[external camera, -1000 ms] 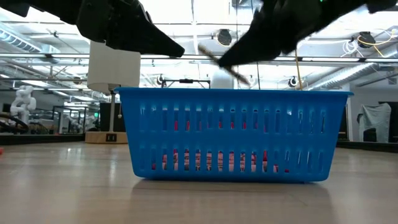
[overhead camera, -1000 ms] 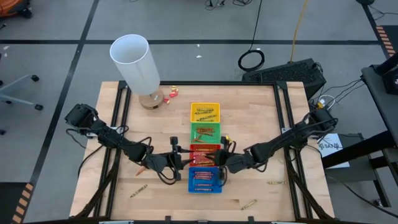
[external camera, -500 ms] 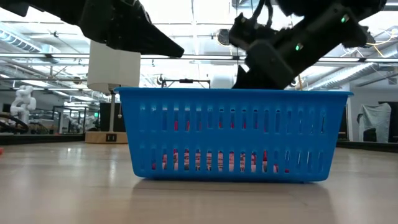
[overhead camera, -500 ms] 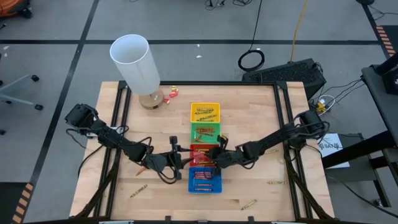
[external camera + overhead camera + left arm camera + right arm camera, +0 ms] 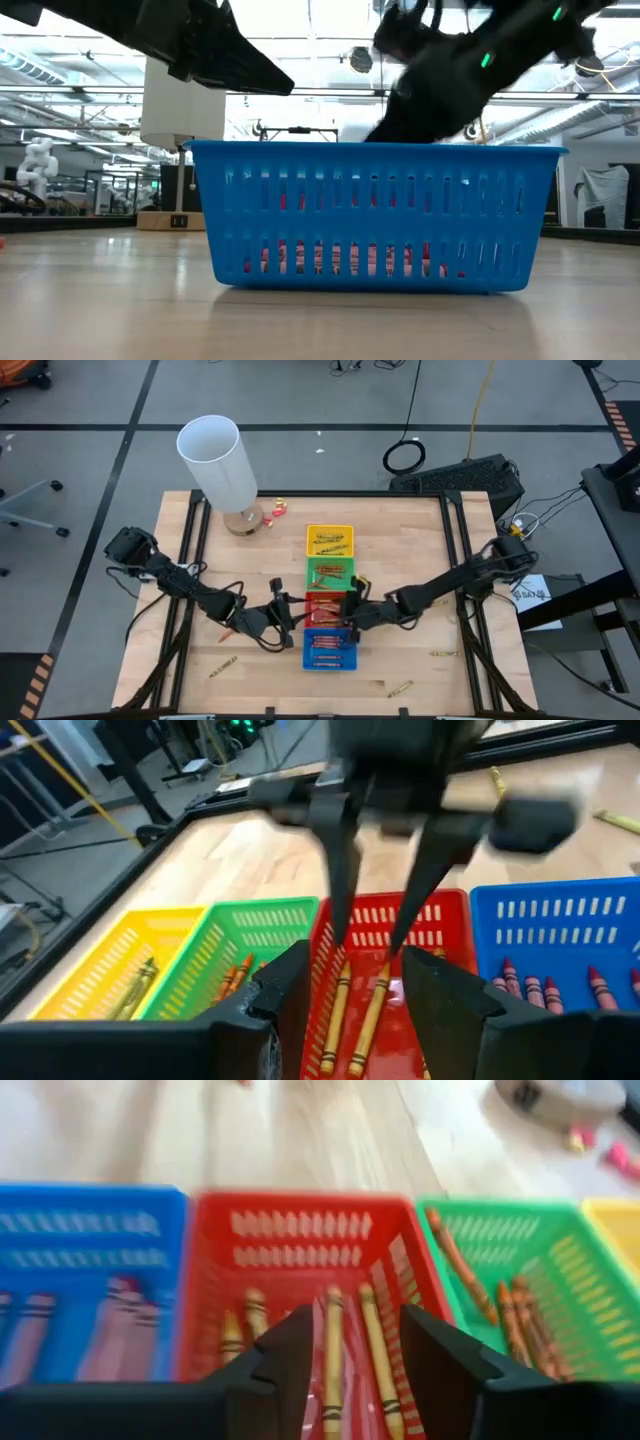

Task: Sort crayons
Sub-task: Put the green crayon into the yellow bin

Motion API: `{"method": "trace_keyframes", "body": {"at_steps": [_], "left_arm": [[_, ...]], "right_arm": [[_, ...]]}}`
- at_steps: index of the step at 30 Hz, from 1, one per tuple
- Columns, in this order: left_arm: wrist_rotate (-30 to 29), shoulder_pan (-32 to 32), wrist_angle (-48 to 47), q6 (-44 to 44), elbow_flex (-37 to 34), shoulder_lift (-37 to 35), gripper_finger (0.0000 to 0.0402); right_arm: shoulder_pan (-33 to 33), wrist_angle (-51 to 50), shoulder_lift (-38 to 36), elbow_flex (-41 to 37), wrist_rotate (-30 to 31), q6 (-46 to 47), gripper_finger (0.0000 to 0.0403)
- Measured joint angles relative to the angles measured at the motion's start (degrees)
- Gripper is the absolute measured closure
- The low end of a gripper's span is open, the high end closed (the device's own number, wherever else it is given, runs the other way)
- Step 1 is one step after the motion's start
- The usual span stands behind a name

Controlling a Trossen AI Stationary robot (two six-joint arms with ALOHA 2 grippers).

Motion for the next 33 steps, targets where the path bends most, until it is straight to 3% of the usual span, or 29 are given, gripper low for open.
{"method": "trace_keyframes", "body": {"at_steps": [7,13,24,33], "left_arm": [[-1.4,-1.6,-0.1,-1.8,0.0,0.0,0.0245],[-2.8,-2.6,-0.3,-5.4,0.0,0.0,0.0245],[-2.7,-3.4,-2.6,-11.6,0.0,0.0,0.0245],[-2.6,-3.2,-3.6,-13.0,0.0,0.0,0.0245]], "right_arm": [[4.5,-13.2,-14.1,0.0,0.0,-1.2,0.0265],[9.5,-29.5,-21.2,0.0,0.0,3.0,0.0272],[13.7,-56.3,-22.3,0.0,-1.0,22.0,0.0273],[13.6,-62.2,-22.3,-1.9,-6.2,24.2,0.0273]]}}
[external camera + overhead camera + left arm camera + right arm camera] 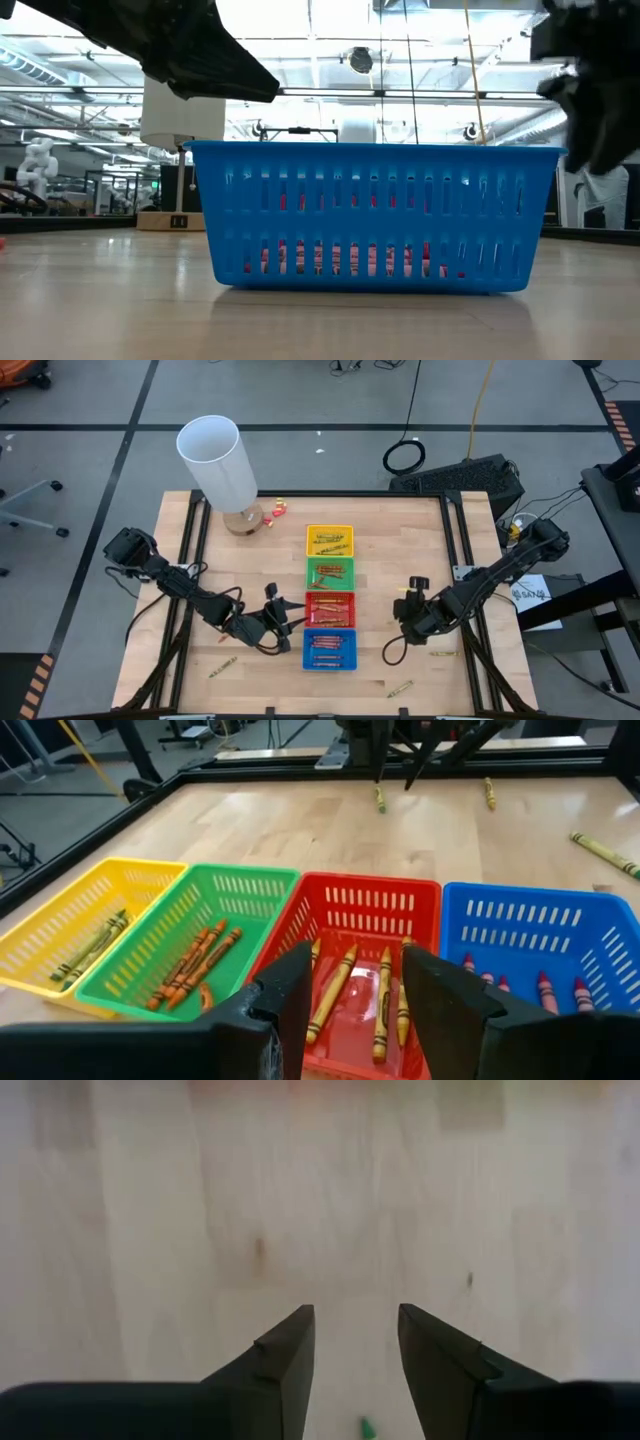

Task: Sort crayons
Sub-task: Put the green crayon into the yellow bin

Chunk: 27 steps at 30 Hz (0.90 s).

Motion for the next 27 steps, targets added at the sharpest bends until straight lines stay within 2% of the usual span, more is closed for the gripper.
{"method": "trace_keyframes", "body": {"at_steps": [10,15,20,27], "left_arm": [[0.2,0.0,-0.2,-0.1,0.0,0.0,0.0245],[0.0,0.0,-0.1,-0.1,0.0,0.0,0.0245],[-0.1,-0.1,-0.3,0.0,0.0,0.0,0.0245],[-0.1,-1.3,-1.0,0.0,0.0,0.0,0.0245]], "right_arm": [[-0.3,-2.9,0.0,-5.8,-5.9,9.3,0.0273],[-0.3,-5.5,0.0,-5.9,-9.1,6.4,0.0273],[-1.0,-5.9,0.0,-9.3,-14.6,4.7,0.0273],[-1.2,-4.6,0.0,-14.4,-14.7,6.3,0.0273]]}}
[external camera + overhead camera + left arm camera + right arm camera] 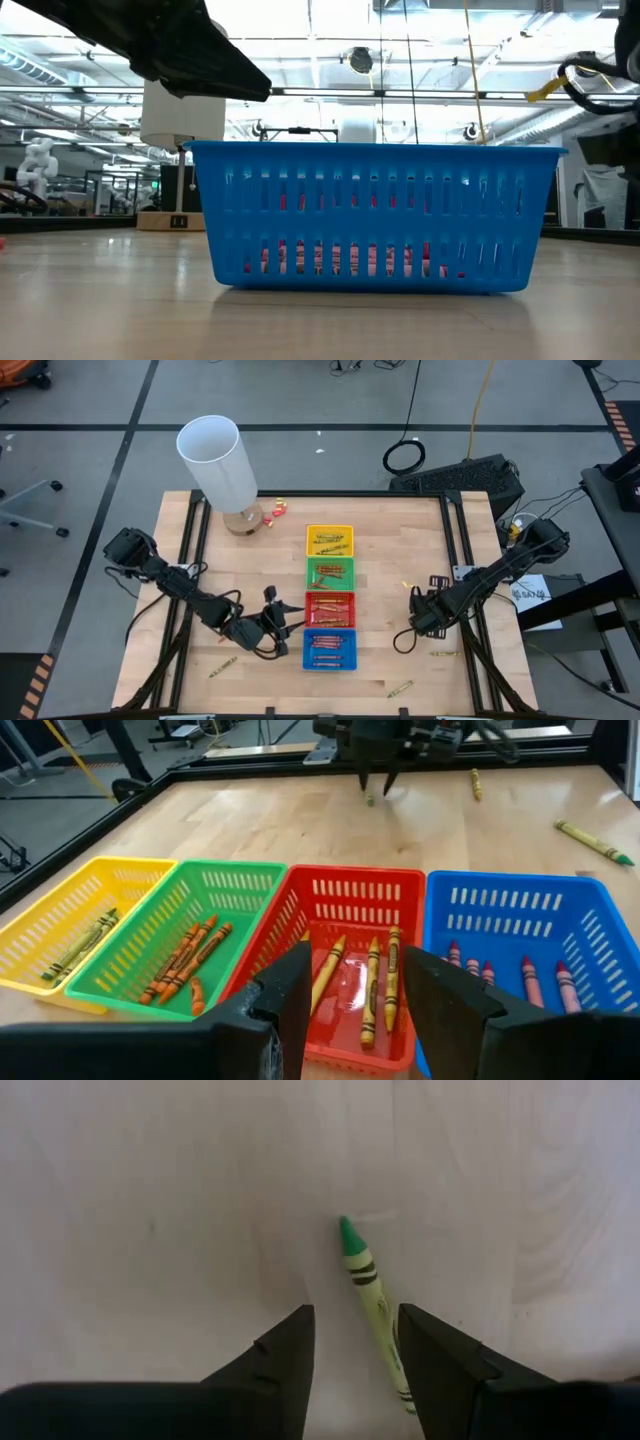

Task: Sort crayons
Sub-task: Put the green crayon into the yellow bin

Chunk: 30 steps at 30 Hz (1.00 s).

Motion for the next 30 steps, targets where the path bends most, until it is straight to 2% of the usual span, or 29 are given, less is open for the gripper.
{"method": "trace_keyframes", "body": {"at_steps": [4,8,18,26,30], "left_arm": [[0.0,-0.4,0.0,0.0,0.0,0.0,0.0245],[0.0,-0.4,0.0,0.0,0.0,0.0,0.0245],[0.0,-0.4,-0.2,0.0,0.0,0.0,0.0245],[0.0,-0.3,-0.2,0.0,0.0,0.0,0.0245],[0.0,0.3,0.8,0.0,0.0,0.0,0.0245]], "right_arm": [[-0.2,0.6,0.0,-1.9,1.6,-0.7,0.0274],[-0.7,4.1,-0.2,-4.5,0.2,-2.2,0.0291],[-0.9,7.1,-0.1,-6.1,-1.6,-2.2,0.0391],[-0.9,6.8,0.1,-2.4,-1.1,-0.2,0.0391],[-1.0,11.6,0.1,2.9,2.9,-0.6,0.04]]}}
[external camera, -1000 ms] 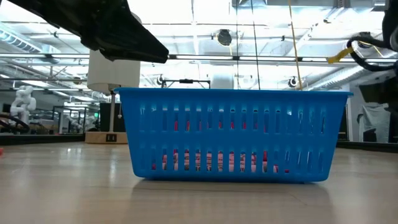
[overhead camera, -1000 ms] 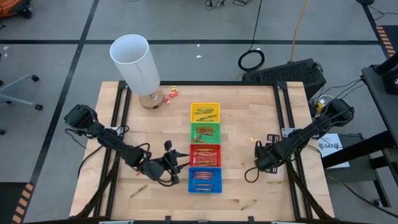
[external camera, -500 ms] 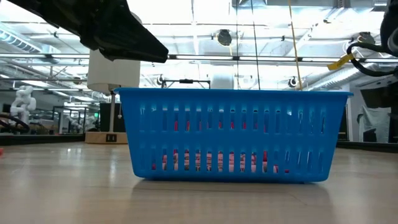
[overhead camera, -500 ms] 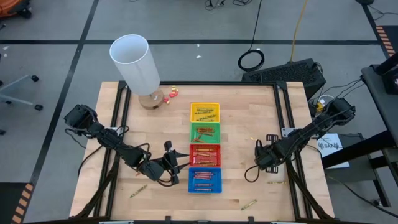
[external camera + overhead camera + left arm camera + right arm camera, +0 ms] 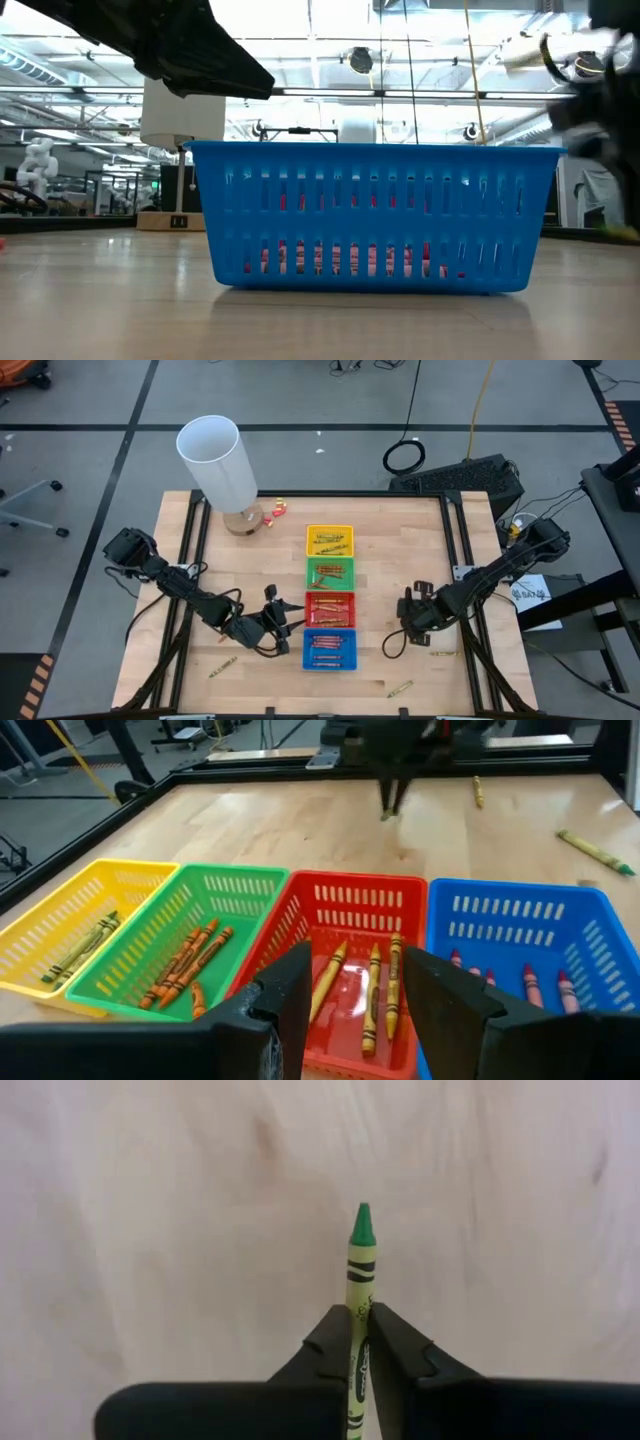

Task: Sort crayons
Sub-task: Put the green crayon into the yellow bin

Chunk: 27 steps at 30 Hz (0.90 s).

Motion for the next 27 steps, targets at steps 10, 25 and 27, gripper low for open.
{"method": "trace_keyframes", "body": {"at_steps": [10,25,27], "left_arm": [[0.1,2.7,2.8,0.0,0.0,0.0,0.0245],[8.7,3.8,14.9,6.3,0.2,0.0,0.024],[8.9,3.8,15.0,8.5,0.7,0.0,0.0228]], "right_arm": [[0.2,14.1,0.1,5.6,4.9,-11.6,0.04],[-0.2,55.4,0.7,6.0,23.2,-28.6,0.0399],[-0.7,61.7,1.7,6.0,24.8,-32.2,0.0399]]}}
